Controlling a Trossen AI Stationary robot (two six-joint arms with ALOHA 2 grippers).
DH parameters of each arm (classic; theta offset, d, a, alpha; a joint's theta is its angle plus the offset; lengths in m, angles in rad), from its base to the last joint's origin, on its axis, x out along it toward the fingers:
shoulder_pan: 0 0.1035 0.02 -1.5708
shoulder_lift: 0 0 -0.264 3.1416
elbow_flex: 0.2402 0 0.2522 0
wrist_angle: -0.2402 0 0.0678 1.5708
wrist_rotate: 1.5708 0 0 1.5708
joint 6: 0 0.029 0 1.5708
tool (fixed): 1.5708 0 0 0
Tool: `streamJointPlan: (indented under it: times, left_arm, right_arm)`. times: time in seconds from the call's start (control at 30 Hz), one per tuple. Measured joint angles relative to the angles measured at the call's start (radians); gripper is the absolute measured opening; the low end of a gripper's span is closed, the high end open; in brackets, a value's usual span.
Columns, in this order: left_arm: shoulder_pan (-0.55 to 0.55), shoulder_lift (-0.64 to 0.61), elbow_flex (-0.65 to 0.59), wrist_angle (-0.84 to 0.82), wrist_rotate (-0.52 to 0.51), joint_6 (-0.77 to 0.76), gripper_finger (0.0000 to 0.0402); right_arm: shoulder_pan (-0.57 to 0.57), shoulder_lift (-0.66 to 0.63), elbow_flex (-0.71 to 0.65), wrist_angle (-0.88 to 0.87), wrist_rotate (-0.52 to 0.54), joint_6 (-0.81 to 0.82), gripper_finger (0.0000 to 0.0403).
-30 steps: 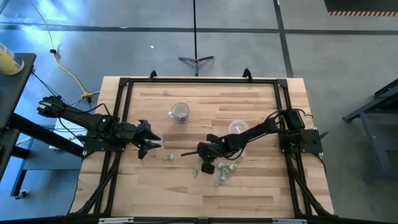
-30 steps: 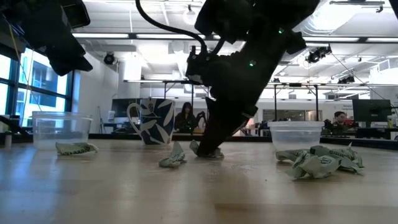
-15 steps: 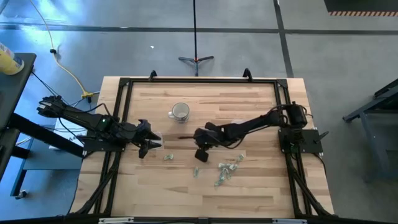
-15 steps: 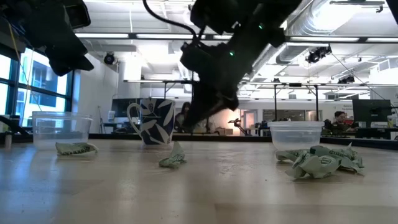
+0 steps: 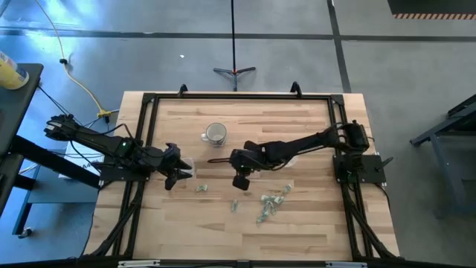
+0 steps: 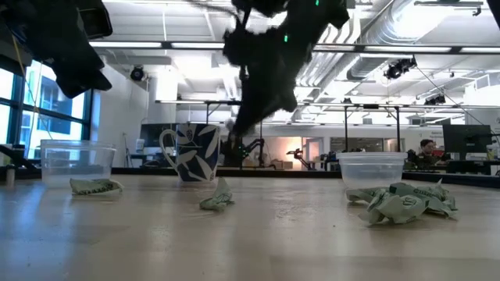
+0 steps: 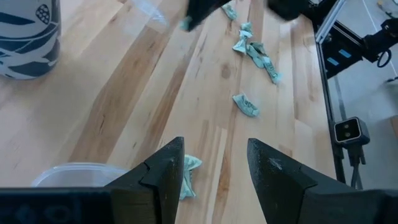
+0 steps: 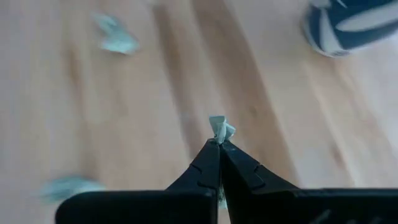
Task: Pick and place Stevia / Truvia into bins
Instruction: Put the green stevia packet into the right transparent container
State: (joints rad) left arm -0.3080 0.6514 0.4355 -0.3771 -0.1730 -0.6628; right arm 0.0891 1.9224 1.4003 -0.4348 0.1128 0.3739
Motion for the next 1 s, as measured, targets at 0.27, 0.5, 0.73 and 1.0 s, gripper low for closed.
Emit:
streamJointPlan:
  times: [0.27,0.5,0.73,1.0]
  left_arm:
    - [0.0,0.0,0.0,-0.027,-0.001,0.0,0.0211]
    - [0.0,0.0,0.0,-0.038,-0.002,0.003,0.0211]
    - [0.0,0.0,0.0,-0.04,-0.005,0.003,0.0211]
    - [0.0,0.0,0.0,-0.039,-0.005,0.003,0.0211]
  right_arm:
    - [-0.005,-0.179,-0.128,-0.101,-0.025,0.145,0.0001]
    - [-0.051,-0.407,-0.334,-0.228,0.047,0.335,0.0001]
    - [-0.145,-0.47,-0.514,-0.222,-0.001,0.385,0.0019]
    - [-0.154,-0.471,-0.502,-0.235,0.037,0.354,0.0136]
